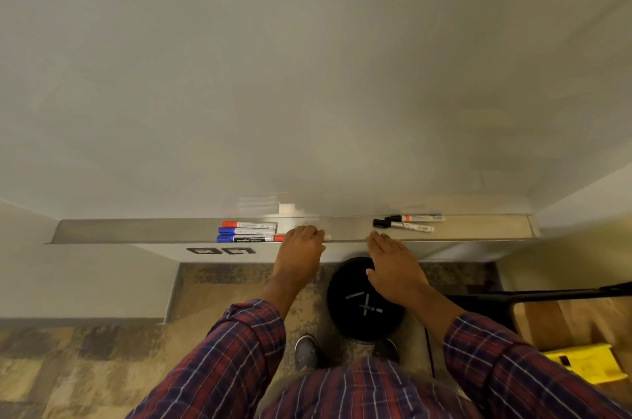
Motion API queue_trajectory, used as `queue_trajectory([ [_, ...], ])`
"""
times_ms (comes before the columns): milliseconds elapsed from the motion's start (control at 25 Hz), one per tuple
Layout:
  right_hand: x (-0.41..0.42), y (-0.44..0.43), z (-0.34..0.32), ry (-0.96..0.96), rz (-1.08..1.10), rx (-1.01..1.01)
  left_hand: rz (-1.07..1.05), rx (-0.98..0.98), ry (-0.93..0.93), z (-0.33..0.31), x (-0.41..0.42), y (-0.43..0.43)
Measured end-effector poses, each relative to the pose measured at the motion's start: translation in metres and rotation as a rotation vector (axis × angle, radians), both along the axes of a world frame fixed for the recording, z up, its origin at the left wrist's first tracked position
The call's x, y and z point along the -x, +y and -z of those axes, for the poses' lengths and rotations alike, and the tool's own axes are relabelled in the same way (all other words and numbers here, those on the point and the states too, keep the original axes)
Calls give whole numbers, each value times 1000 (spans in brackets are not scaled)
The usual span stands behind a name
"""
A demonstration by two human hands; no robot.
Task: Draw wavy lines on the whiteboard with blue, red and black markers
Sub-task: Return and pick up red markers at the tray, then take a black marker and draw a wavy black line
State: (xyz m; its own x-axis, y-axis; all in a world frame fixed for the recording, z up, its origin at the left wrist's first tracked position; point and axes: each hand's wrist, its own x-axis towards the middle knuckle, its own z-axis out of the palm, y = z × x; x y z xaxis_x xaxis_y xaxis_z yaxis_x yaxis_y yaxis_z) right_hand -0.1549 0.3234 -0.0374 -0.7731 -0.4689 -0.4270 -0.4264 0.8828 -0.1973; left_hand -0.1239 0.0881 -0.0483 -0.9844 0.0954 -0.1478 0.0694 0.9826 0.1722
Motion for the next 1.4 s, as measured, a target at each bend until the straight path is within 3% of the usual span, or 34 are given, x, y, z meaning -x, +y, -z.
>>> queue_trajectory([
  [160, 3, 5, -3, -2, 40, 105, -3, 31, 10, -5, 0, 9],
  [320, 14, 24, -5, 171, 159, 194, 5, 44, 19, -8, -1, 23],
  [560, 32, 64, -3, 271, 194, 31, 131, 79, -24, -8, 2, 60],
  [840, 44, 80, -2, 275, 42, -135, 133, 199, -150, -12, -1, 78],
  [1040, 51, 79, 2, 311, 49, -118, 140, 241, -248, -33, -4, 86],
  [1200, 52, 85, 5, 396, 22, 6, 132, 282, -191, -43, -12, 98],
  [1280, 51, 86, 3, 416, 52, 115, 37, 212, -149, -41, -16, 107],
  [1400, 42, 82, -12, 256, 197, 447, -243, -217, -31, -51, -21, 122],
])
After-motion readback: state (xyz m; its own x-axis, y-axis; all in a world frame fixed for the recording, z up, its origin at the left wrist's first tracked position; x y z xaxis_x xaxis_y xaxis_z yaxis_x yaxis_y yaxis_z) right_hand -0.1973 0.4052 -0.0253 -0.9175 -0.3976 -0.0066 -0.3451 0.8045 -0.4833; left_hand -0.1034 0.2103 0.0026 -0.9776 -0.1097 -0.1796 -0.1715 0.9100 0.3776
